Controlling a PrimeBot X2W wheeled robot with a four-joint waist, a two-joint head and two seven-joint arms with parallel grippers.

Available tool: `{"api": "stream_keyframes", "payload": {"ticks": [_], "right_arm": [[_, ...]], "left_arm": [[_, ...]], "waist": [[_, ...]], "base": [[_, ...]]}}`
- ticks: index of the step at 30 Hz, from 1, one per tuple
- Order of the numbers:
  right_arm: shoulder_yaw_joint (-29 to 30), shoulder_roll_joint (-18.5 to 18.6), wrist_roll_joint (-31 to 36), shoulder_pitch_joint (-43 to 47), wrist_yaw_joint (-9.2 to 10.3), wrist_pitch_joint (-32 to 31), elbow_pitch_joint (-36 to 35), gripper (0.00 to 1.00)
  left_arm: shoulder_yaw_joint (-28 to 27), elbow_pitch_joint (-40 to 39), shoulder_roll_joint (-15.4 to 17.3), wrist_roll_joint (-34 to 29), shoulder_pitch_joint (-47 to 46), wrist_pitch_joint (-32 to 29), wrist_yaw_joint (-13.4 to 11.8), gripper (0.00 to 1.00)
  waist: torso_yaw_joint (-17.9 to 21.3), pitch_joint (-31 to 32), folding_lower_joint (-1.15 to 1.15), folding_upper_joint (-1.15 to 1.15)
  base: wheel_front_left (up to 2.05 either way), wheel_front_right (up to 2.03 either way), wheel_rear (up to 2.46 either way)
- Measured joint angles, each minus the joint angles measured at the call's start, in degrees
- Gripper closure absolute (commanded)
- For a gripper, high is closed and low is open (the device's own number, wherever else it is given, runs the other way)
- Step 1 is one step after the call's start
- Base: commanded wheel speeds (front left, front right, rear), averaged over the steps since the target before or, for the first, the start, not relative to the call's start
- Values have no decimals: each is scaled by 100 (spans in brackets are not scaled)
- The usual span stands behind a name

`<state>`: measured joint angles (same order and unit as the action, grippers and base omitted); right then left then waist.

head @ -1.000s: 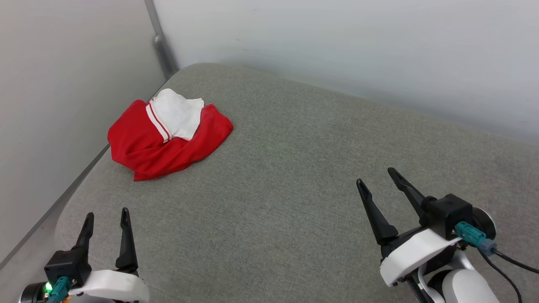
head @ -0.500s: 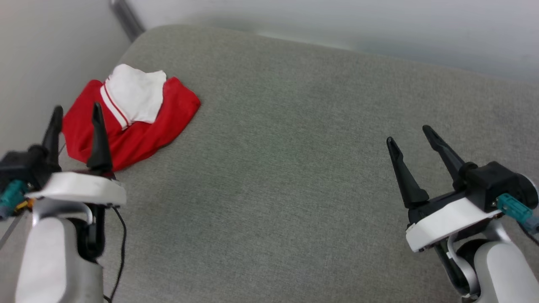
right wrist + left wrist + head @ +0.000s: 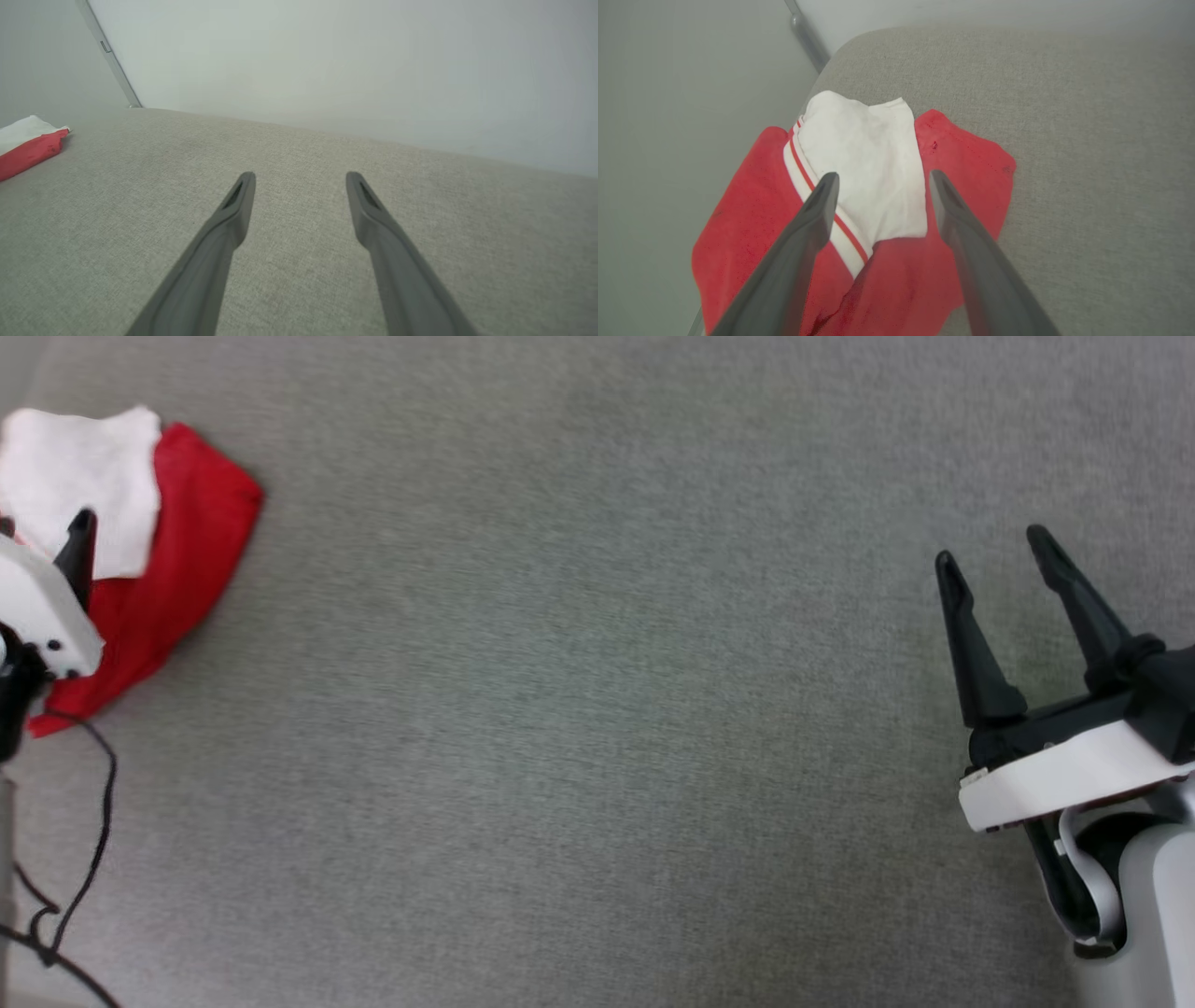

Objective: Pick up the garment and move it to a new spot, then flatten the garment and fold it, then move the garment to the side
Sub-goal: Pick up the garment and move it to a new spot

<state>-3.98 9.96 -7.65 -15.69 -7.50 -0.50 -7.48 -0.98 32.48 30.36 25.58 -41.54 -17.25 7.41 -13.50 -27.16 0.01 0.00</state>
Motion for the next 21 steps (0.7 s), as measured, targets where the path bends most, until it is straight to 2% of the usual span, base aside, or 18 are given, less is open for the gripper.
{"api": "stream_keyframes", "payload": {"ticks": [6,12,13,14,15,20,21], "right_arm": [[16,-10,-27,-182,0,108,33,0],[105,-9,-41,-253,0,208,112,0],[118,-9,-40,-266,0,222,124,0],[127,1,13,-273,0,248,133,0],[147,7,78,-282,0,256,143,0],[170,-42,169,-280,0,328,243,0],[185,-77,232,-265,0,349,325,0]], "left_arm": [[352,655,521,566,-18,-658,10,0],[352,1215,692,864,-141,-911,16,0],[359,1278,699,879,-169,-915,18,13],[379,1334,708,879,-203,-905,22,61],[370,1394,704,892,-222,-811,23,100],[481,1640,661,966,-247,-261,15,100],[645,1723,671,998,-303,220,14,100]], "waist": [[262,-453,0,0],[424,-682,-1,0],[430,-689,0,0],[430,-686,0,0],[429,-677,0,0],[392,-516,0,0],[358,-344,0,0]], "base": [[0,0,0],[0,0,0],[0,0,0],[0,0,0],[0,0,0],[0,0,0],[0,0,0]]}}
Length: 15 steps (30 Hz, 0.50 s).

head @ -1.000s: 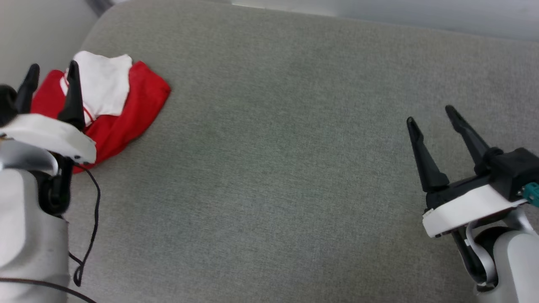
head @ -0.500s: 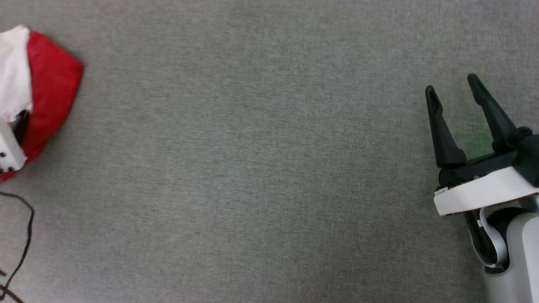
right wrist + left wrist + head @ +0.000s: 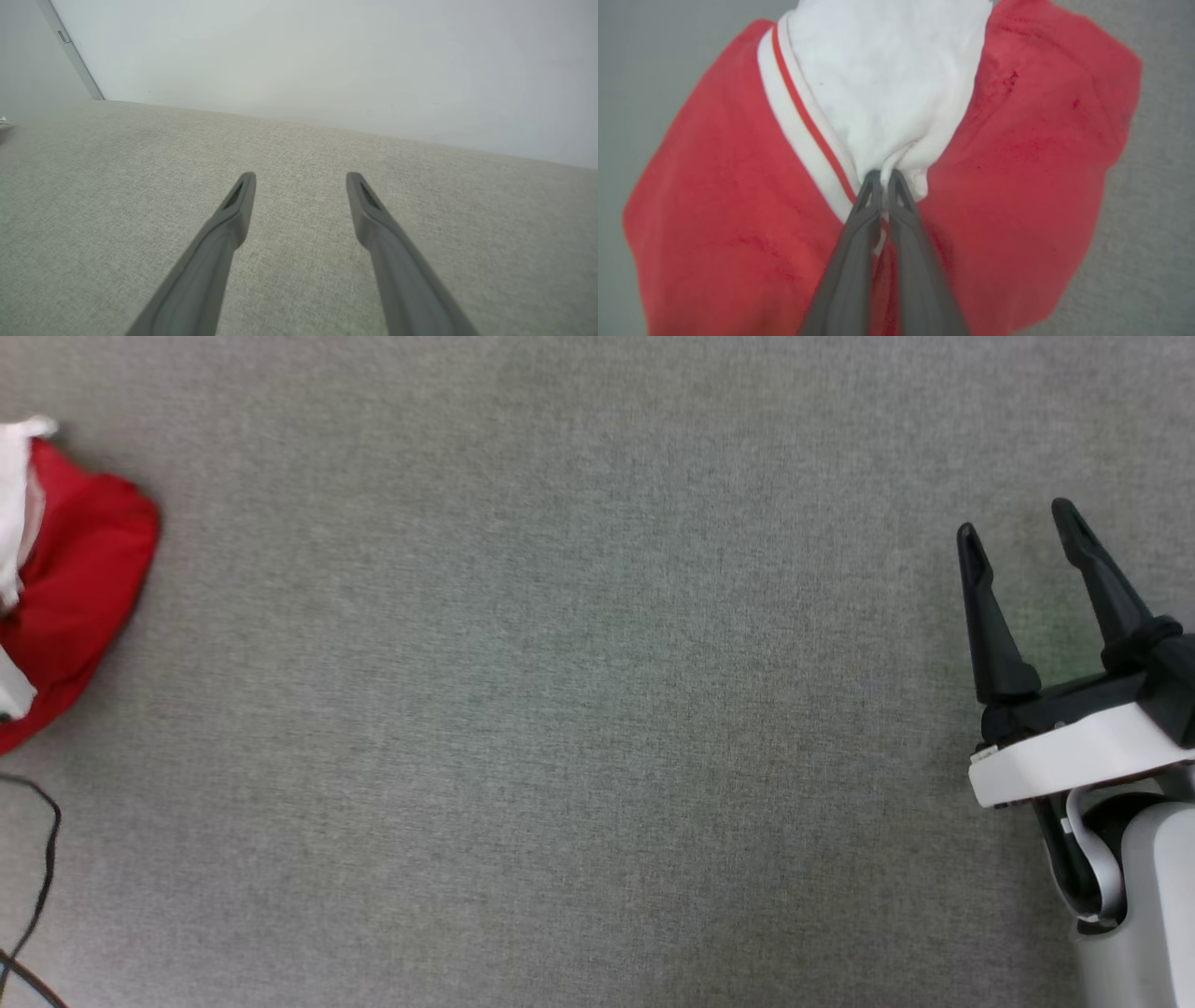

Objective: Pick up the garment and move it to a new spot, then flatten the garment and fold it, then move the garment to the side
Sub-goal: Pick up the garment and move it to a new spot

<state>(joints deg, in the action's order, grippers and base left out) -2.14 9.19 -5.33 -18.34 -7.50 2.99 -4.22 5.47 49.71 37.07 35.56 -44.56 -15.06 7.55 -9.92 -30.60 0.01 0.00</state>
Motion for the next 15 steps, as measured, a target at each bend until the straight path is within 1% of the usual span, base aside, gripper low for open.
{"api": "stream_keyframes", "payload": {"ticks": [3,5,11,13,15], "right_arm": [[34,-57,10,59,0,25,85,0],[60,-112,-26,114,0,45,143,0],[116,-297,-119,363,0,120,326,0],[130,-368,-145,439,0,148,383,0],[165,-416,-171,566,0,157,436,0]], "left_arm": [[44,91,60,-8,-226,727,-1,100],[91,242,75,-65,-402,1110,-1,100],[311,453,-38,-252,-861,2395,-1,100],[342,533,-104,-275,-956,2686,-2,100],[401,556,-200,-313,-998,2820,-2,100]], "waist": [[-37,223,0,0],[-62,393,0,0],[-132,1005,-1,0],[-130,1221,-1,0],[-109,1437,-1,0]], "base": [[0,0,0],[0,0,0],[0,0,0],[0,0,0],[0,0,0]]}}
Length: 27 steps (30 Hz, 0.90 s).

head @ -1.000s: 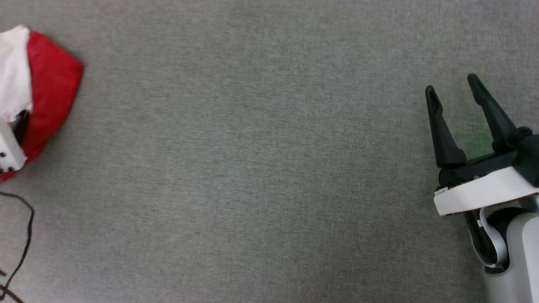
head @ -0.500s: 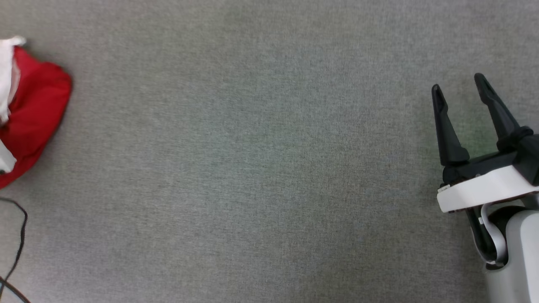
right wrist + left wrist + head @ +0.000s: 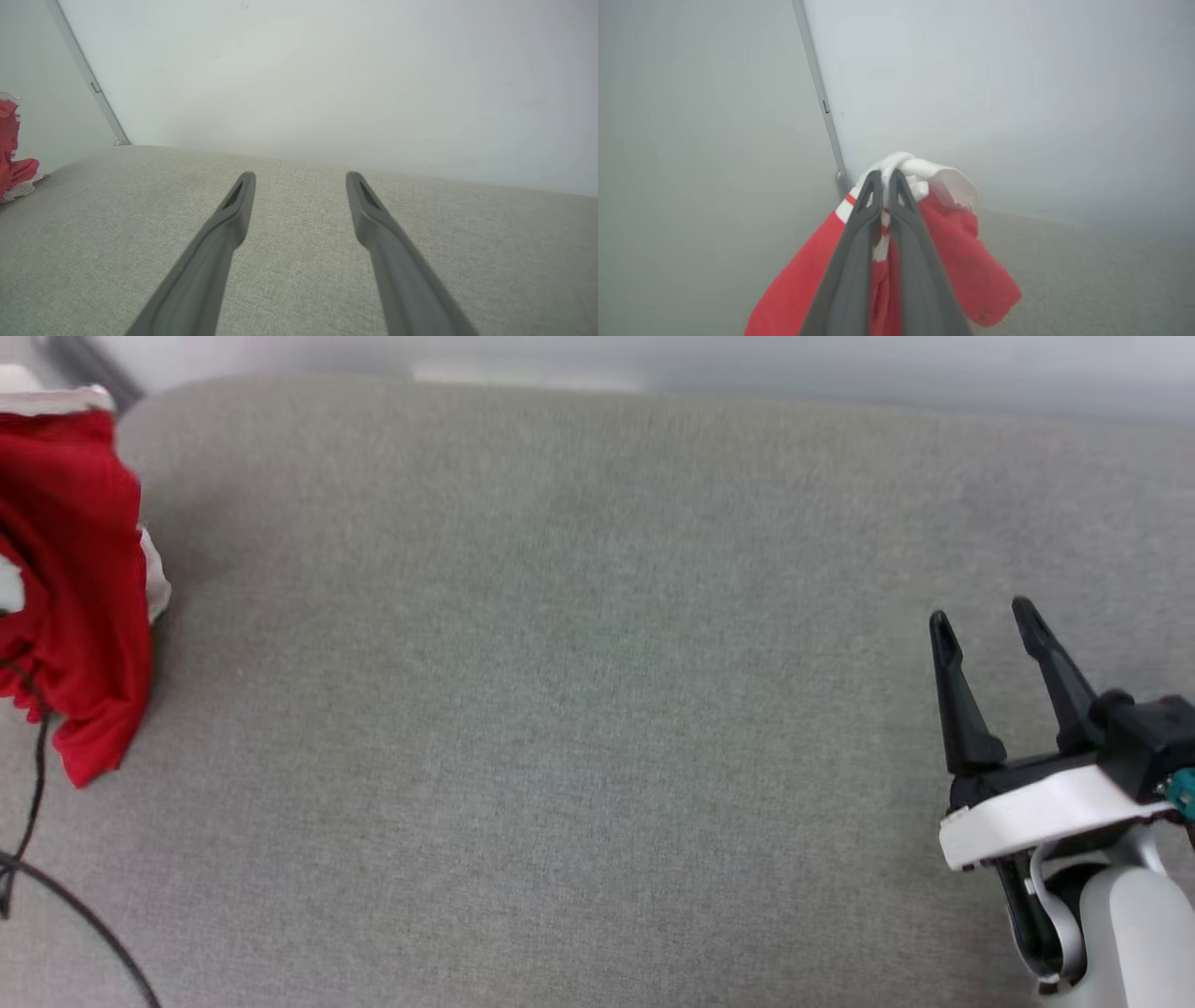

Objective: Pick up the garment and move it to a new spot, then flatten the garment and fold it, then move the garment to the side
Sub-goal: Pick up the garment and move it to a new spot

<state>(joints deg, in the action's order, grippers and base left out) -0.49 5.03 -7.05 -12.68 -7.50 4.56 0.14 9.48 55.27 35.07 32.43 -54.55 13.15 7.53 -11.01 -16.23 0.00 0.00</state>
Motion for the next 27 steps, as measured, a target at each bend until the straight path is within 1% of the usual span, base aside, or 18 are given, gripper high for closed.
{"api": "stream_keyframes", "payload": {"ticks": [4,6,8,13,16,22,27], "right_arm": [[75,-70,-40,199,0,1,5,0],[115,-111,-49,294,0,-5,0,0],[142,-129,-48,383,0,-18,-22,0],[190,-165,-52,593,0,-98,-114,0],[249,-172,-54,698,0,-155,-193,0],[355,-189,-56,815,0,-258,-363,0],[347,-194,-86,813,0,-311,-469,0]], "left_arm": [[90,-198,-256,-97,-79,142,-1,100],[88,-400,-457,-86,-75,166,-3,100],[97,-693,-712,-41,-20,175,-3,100],[269,-1544,-1334,-98,447,177,-164,100],[387,-2164,-1585,-67,771,142,-223,100],[871,-3470,-2214,51,1389,-290,-364,100],[1412,-4225,-2675,45,1886,-549,-416,100]], "waist": [[97,390,0,0],[183,549,-1,0],[299,678,-1,0],[665,932,-1,0],[911,1052,-1,0],[1354,1142,-1,0],[1543,958,-1,0]], "base": [[0,0,0],[0,0,0],[0,0,0],[0,0,0],[0,0,0],[0,0,0],[0,0,0]]}}
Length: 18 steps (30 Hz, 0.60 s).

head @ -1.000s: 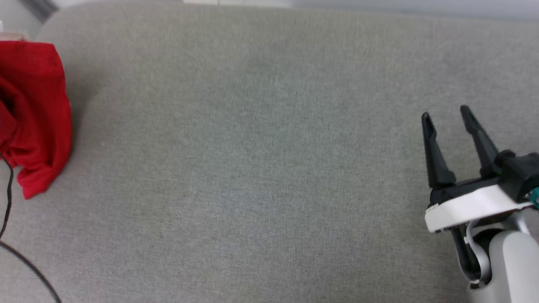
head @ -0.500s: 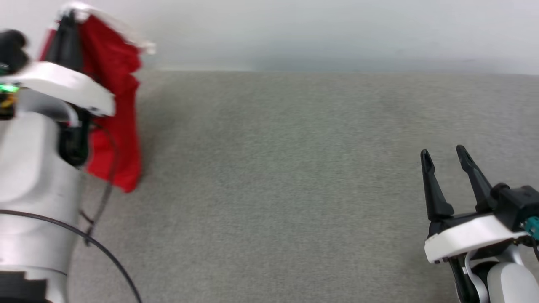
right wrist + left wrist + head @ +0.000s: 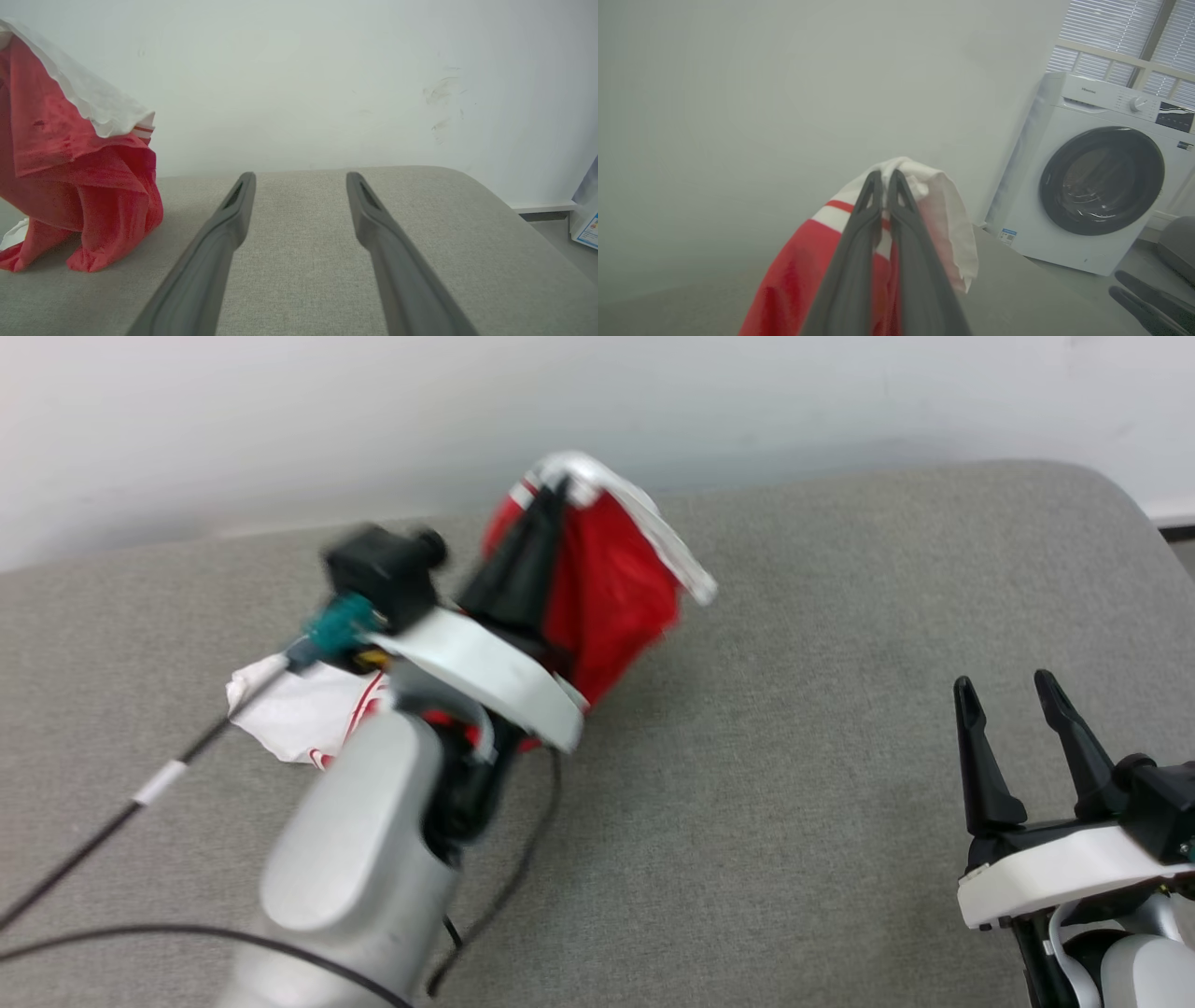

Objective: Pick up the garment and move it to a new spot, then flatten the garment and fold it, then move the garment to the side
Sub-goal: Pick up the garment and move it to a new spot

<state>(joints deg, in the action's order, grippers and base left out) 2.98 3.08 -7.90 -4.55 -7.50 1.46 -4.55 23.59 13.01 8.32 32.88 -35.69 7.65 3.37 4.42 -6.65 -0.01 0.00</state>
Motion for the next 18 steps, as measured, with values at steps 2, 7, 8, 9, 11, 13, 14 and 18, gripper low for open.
{"api": "stream_keyframes", "payload": {"ticks": [2,7,8,9,11,13,14,18], "right_arm": [[-14,-4,-8,-27,0,0,-22,0],[-71,-7,-75,-174,0,33,-19,0],[-96,-8,-101,-197,0,56,-4,0],[-111,-7,-119,-236,0,62,14,0],[-153,-8,-131,-296,0,113,56,0],[-160,-9,-154,-368,0,158,111,0],[-162,-10,-155,-380,0,176,131,0],[-112,-10,-155,-413,0,215,254,0]], "left_arm": [[246,-102,-105,0,211,-60,48,100],[992,69,-290,-104,492,-253,197,100],[1127,147,-325,-79,571,-298,222,100],[1244,220,-350,-80,653,-312,245,100],[1469,430,-346,-111,756,-385,274,100],[1688,631,-328,-167,837,-408,318,100],[1803,728,-325,-201,879,-420,324,100],[2180,1018,-341,-240,1031,-393,367,100]], "waist": [[54,-113,0,0],[173,-432,0,0],[194,-499,0,0],[215,-564,0,0],[256,-687,0,0],[298,-791,1,0],[316,-829,1,0],[324,-875,1,0]], "base": [[0,0,0],[0,0,0],[0,0,0],[0,0,0],[0,0,0],[0,0,0],[0,0,0],[0,0,0]]}}
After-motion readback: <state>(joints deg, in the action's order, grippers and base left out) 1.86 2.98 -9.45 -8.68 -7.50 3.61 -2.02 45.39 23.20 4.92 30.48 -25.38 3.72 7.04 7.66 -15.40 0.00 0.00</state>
